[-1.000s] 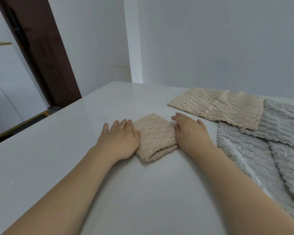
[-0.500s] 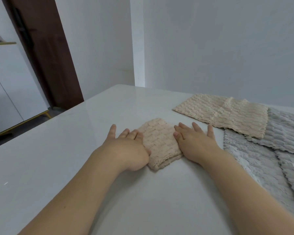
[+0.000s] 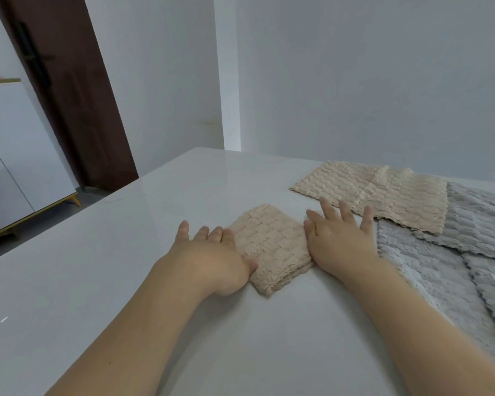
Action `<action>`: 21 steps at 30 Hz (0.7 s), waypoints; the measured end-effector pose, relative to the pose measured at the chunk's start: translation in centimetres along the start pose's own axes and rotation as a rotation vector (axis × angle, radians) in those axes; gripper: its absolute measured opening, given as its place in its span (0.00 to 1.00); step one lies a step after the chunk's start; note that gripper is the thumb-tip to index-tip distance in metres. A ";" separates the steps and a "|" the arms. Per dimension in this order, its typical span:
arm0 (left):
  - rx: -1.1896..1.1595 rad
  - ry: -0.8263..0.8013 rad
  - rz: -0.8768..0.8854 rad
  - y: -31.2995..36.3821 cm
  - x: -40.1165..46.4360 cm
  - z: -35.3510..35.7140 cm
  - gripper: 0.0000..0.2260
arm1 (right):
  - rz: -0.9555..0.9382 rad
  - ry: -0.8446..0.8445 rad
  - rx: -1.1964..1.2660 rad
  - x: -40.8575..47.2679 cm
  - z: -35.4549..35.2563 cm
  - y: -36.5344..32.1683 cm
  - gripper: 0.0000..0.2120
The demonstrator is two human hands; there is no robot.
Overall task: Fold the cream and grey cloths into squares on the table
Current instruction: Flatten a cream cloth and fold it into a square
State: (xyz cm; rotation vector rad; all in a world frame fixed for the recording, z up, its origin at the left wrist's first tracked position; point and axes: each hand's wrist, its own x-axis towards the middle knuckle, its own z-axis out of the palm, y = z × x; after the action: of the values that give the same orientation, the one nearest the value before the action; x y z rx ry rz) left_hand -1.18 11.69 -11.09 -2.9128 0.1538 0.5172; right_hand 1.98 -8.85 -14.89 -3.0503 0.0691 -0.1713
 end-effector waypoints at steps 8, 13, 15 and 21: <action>-0.104 0.051 0.091 1.6 -0.7 0.2 0.41 | -0.141 -0.179 0.131 -0.2 0.7 -1.2 0.23; -0.132 -0.037 0.099 0.1 -0.7 -0.5 0.46 | 0.001 -0.221 0.049 0.1 -0.2 1.1 0.24; -0.143 0.027 0.090 -0.2 -0.8 -0.7 0.47 | -0.042 -0.121 0.036 0.0 -0.6 0.7 0.24; -0.125 0.086 0.194 1.2 0.7 0.8 0.33 | -0.181 -0.189 0.135 -0.1 0.4 -0.9 0.23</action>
State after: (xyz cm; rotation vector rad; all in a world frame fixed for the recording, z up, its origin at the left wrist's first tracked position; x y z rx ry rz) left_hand -0.94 10.58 -12.32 -3.0610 0.4342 0.4453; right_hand 1.96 -7.94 -15.22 -2.9181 -0.2225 0.0976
